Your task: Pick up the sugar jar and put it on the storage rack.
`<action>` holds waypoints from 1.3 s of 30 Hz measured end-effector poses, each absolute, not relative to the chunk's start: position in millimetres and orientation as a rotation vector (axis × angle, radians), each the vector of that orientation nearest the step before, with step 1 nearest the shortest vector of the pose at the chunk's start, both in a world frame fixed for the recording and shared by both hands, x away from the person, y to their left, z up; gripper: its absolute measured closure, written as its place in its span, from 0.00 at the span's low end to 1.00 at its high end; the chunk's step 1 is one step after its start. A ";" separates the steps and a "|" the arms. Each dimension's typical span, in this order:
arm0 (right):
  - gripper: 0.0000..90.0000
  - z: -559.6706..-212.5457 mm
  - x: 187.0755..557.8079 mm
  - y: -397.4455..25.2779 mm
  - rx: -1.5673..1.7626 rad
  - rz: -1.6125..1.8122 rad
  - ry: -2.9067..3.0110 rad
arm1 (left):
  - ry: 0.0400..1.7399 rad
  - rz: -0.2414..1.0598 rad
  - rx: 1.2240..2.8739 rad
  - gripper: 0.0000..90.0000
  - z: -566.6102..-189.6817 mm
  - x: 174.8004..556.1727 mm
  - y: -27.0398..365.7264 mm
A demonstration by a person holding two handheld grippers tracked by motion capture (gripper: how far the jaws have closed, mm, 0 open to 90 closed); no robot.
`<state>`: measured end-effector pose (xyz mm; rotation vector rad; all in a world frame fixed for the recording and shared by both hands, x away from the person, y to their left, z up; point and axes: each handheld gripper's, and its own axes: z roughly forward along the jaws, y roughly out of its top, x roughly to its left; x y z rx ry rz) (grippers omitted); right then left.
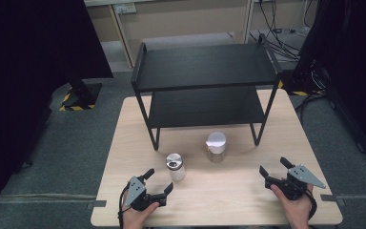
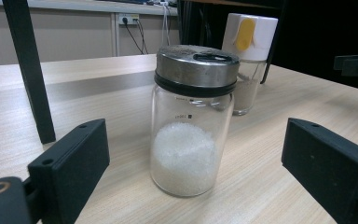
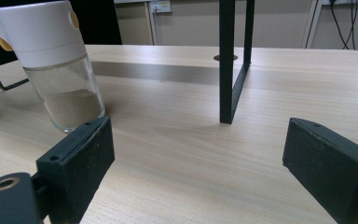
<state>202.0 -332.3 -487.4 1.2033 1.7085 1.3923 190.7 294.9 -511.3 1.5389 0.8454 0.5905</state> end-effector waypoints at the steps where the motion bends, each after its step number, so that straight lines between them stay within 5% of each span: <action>1: 0.10 -487.4 202.0 -332.3 1.203 1.392 1.709 | 0.845 0.591 1.539 0.08 -511.3 190.7 294.9; 22: 0.10 -485.2 204.5 -331.9 1.212 1.384 1.721 | 0.867 0.604 1.614 0.08 -499.7 209.0 270.7; 39: 0.10 -484.9 204.8 -332.1 1.211 1.385 1.725 | 0.888 0.609 1.710 0.21 -486.3 229.5 247.8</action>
